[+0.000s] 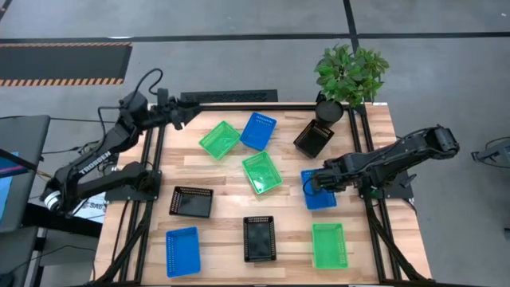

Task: Stack baskets by color
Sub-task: Stack the middle blue bin on the top blue bin

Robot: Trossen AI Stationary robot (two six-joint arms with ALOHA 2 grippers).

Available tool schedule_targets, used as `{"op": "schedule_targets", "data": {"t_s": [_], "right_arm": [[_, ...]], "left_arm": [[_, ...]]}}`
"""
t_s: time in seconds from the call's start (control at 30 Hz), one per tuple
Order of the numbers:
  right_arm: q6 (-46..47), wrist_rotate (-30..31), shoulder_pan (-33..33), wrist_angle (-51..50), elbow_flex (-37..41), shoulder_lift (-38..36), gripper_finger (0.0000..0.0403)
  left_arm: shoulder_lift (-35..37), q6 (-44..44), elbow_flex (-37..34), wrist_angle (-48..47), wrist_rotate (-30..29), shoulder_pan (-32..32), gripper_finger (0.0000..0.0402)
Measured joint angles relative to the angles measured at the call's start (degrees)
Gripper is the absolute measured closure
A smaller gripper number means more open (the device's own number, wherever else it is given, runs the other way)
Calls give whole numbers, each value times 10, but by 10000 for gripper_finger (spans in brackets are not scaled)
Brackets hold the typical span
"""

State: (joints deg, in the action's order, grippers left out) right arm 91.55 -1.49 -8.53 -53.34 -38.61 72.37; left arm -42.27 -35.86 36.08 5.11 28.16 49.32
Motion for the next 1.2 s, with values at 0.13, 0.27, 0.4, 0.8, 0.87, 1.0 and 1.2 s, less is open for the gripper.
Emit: {"op": "schedule_targets", "data": {"t_s": [0.13, 0.27, 0.4, 0.8, 0.87, 1.0, 1.2], "right_arm": [[-17, -16, 0, -8, -14, -10, 392], [-25, -19, 6, -20, -46, -32, 391], [-31, -9, 16, -17, -93, -58, 389], [-160, 104, 134, 206, -144, -34, 384], [-189, 113, 159, 284, -144, -8, 388], [-209, 158, 208, 425, -144, 53, 390], [-177, 169, 270, 621, -144, 152, 380]], "left_arm": [[24, -53, -34, 82, 4, 0, 77], [46, -42, -35, 110, -11, 0, 77], [55, -41, -35, 129, -16, 0, 77], [57, -107, -35, 163, -115, -2, 77], [57, -104, -35, 163, -115, -2, 77], [55, -94, -35, 142, -105, -2, 77], [54, -81, -35, 88, -106, -2, 77]]}}
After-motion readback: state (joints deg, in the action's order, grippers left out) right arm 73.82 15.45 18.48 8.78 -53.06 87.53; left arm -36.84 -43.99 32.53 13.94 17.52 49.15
